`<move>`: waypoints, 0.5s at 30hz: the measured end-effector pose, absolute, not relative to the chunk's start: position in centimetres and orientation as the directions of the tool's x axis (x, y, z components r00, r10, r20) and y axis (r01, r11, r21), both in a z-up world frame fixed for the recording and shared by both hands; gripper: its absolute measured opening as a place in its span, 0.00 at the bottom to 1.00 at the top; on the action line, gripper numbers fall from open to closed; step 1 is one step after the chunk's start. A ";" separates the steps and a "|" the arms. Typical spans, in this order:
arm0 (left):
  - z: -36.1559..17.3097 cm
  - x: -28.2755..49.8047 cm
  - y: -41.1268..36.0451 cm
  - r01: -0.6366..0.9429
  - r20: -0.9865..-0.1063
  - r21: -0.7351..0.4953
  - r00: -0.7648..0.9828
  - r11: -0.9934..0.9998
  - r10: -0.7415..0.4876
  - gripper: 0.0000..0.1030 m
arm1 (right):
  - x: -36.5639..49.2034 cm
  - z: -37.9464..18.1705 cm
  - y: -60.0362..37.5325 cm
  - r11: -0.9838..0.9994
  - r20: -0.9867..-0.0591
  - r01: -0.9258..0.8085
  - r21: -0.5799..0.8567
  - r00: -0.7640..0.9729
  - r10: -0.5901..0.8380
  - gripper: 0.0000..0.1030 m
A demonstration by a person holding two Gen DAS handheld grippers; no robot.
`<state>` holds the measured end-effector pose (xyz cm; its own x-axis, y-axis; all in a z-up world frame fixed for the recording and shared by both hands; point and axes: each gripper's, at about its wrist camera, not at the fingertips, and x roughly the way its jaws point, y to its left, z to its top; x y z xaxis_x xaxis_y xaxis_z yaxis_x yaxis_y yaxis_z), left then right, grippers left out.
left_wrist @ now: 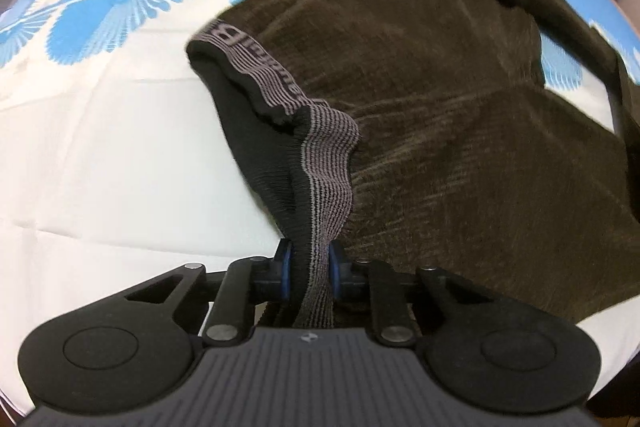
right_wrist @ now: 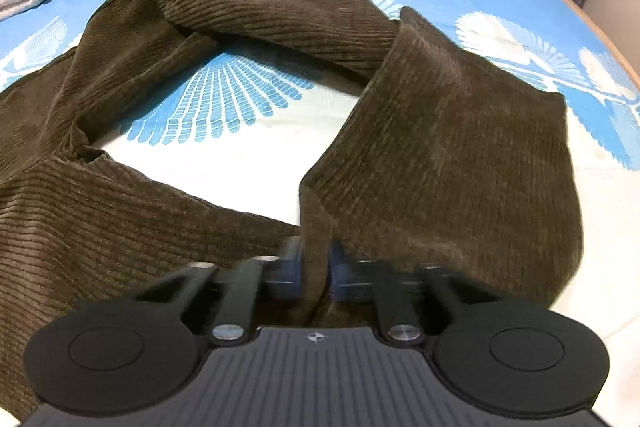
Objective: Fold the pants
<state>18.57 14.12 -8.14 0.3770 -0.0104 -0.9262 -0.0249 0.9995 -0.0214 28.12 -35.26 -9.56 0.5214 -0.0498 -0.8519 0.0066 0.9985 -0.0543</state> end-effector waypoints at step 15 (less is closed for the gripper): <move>-7.3 17.8 11.2 -0.079 -0.908 0.135 0.388 0.988 0.155 0.19 | 16.5 -7.6 -46.1 0.984 -0.924 0.175 -0.038 0.368 -0.101 0.07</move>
